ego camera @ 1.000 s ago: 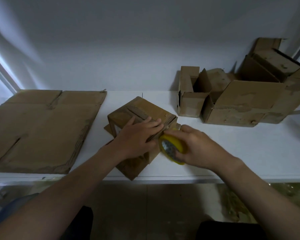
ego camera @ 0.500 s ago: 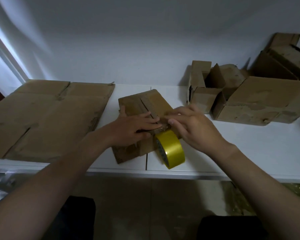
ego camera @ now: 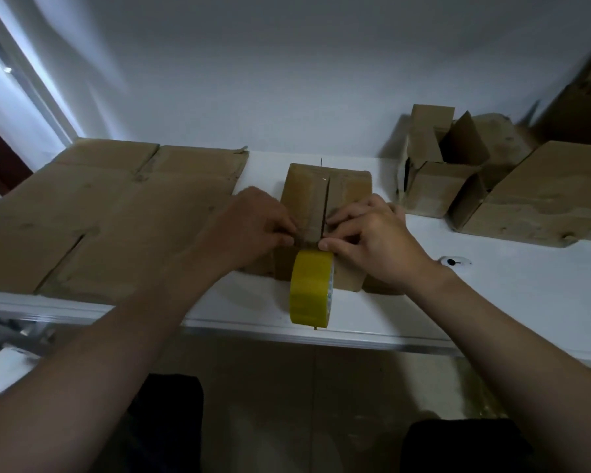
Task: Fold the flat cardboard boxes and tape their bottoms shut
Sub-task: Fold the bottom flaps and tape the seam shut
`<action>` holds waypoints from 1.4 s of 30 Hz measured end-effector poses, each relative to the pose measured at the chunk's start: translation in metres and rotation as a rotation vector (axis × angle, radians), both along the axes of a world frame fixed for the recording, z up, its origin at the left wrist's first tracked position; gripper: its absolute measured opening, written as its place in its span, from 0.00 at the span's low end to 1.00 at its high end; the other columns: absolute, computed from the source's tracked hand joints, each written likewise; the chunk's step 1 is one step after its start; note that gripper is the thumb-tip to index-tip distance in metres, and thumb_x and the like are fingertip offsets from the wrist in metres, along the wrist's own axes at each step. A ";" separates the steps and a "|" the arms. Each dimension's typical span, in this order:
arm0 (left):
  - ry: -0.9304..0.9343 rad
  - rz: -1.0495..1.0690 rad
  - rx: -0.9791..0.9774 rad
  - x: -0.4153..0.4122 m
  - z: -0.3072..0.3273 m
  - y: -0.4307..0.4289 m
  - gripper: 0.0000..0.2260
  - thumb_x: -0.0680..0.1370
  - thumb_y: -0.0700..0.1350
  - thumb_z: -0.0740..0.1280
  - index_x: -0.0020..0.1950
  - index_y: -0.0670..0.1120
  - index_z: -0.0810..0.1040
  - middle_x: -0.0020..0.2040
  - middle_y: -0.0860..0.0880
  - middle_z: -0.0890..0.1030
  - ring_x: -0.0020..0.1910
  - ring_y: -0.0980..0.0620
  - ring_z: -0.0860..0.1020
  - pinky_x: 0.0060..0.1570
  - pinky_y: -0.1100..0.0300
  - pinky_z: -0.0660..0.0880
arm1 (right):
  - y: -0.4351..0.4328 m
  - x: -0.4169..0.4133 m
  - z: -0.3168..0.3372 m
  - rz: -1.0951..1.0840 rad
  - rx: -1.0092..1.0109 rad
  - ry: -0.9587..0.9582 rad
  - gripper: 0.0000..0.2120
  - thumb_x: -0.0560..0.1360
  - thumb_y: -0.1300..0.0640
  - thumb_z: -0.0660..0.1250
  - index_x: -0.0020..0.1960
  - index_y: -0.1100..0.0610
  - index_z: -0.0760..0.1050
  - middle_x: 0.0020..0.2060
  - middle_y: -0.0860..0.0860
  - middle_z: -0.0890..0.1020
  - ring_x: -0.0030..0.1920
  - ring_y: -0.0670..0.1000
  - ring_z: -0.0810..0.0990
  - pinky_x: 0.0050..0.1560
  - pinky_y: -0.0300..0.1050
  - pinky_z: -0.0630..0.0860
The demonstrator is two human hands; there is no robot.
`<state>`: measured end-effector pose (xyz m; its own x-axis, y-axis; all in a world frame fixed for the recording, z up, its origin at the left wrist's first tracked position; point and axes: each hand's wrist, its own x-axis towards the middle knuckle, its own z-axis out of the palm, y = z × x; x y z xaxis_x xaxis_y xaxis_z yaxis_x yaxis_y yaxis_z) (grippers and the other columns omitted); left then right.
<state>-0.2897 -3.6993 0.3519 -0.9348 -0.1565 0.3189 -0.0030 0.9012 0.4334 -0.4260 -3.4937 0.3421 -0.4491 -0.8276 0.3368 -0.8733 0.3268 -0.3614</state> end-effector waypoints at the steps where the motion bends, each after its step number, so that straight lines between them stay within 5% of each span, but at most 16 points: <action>1: 0.023 0.110 0.013 0.005 -0.001 0.008 0.08 0.71 0.51 0.77 0.48 0.52 0.84 0.49 0.53 0.82 0.52 0.50 0.77 0.53 0.48 0.76 | -0.001 0.001 0.002 0.000 0.003 -0.019 0.16 0.71 0.34 0.65 0.42 0.42 0.85 0.55 0.39 0.82 0.58 0.51 0.71 0.58 0.57 0.67; 4: -0.027 0.395 0.270 0.020 -0.005 0.044 0.09 0.78 0.55 0.71 0.51 0.53 0.74 0.47 0.53 0.78 0.47 0.52 0.78 0.47 0.52 0.77 | -0.003 0.004 0.005 0.000 0.000 -0.082 0.13 0.71 0.37 0.71 0.41 0.46 0.83 0.52 0.42 0.81 0.56 0.50 0.69 0.55 0.54 0.73; 8: -0.160 0.422 0.825 0.028 -0.009 0.073 0.19 0.78 0.59 0.68 0.60 0.52 0.64 0.55 0.52 0.77 0.53 0.50 0.80 0.53 0.46 0.81 | -0.008 0.009 0.005 -0.015 0.046 -0.033 0.18 0.72 0.36 0.70 0.58 0.42 0.83 0.54 0.43 0.78 0.55 0.50 0.65 0.48 0.42 0.63; 12: -0.217 0.428 1.125 0.029 -0.014 0.086 0.23 0.77 0.54 0.71 0.64 0.53 0.62 0.63 0.48 0.73 0.59 0.47 0.78 0.58 0.42 0.79 | -0.010 0.012 0.003 -0.019 0.086 0.012 0.14 0.76 0.37 0.65 0.57 0.39 0.83 0.56 0.43 0.76 0.56 0.51 0.65 0.44 0.45 0.63; 18: -0.299 0.403 1.157 0.028 -0.006 0.091 0.27 0.70 0.62 0.73 0.62 0.53 0.68 0.60 0.48 0.79 0.56 0.46 0.81 0.55 0.42 0.80 | -0.007 0.013 0.004 -0.009 0.078 0.070 0.14 0.77 0.37 0.63 0.54 0.39 0.84 0.55 0.42 0.77 0.55 0.50 0.66 0.37 0.40 0.60; 23: -0.497 0.299 1.257 0.035 0.000 0.092 0.12 0.83 0.51 0.64 0.63 0.46 0.72 0.47 0.45 0.87 0.48 0.50 0.86 0.47 0.53 0.81 | -0.007 0.011 0.002 -0.011 0.062 0.064 0.17 0.75 0.34 0.61 0.54 0.38 0.84 0.55 0.41 0.77 0.55 0.50 0.66 0.39 0.45 0.66; 29: -0.533 0.328 1.009 0.037 0.001 0.093 0.29 0.69 0.62 0.70 0.65 0.53 0.67 0.58 0.45 0.82 0.54 0.44 0.83 0.52 0.43 0.82 | -0.008 0.012 -0.005 -0.022 0.032 0.090 0.19 0.75 0.34 0.60 0.54 0.40 0.84 0.54 0.42 0.78 0.55 0.51 0.67 0.40 0.47 0.71; 34: -0.563 0.268 1.154 0.040 0.001 0.096 0.11 0.85 0.51 0.60 0.64 0.49 0.71 0.47 0.45 0.87 0.47 0.50 0.86 0.42 0.56 0.81 | -0.004 0.014 -0.009 0.007 0.005 0.152 0.20 0.74 0.35 0.63 0.57 0.44 0.84 0.54 0.44 0.78 0.54 0.53 0.69 0.39 0.44 0.66; 37: -0.573 0.223 1.154 0.042 0.005 0.101 0.11 0.85 0.50 0.59 0.64 0.46 0.72 0.47 0.45 0.87 0.43 0.51 0.86 0.33 0.61 0.78 | 0.000 0.013 -0.007 0.030 -0.017 0.162 0.19 0.75 0.35 0.63 0.56 0.44 0.85 0.53 0.44 0.80 0.54 0.54 0.71 0.38 0.46 0.71; 42: -0.580 0.166 1.182 0.049 0.017 0.102 0.11 0.85 0.50 0.59 0.62 0.47 0.75 0.47 0.45 0.87 0.43 0.51 0.86 0.38 0.60 0.77 | 0.003 0.018 -0.006 0.062 -0.028 0.207 0.19 0.78 0.38 0.61 0.52 0.45 0.86 0.53 0.45 0.82 0.52 0.56 0.73 0.37 0.47 0.72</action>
<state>-0.2407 -3.5969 0.3686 -0.8314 -0.1867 -0.5233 -0.5250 -0.0442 0.8499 -0.4085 -3.4905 0.3364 -0.3166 -0.8405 0.4397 -0.9478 0.2624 -0.1810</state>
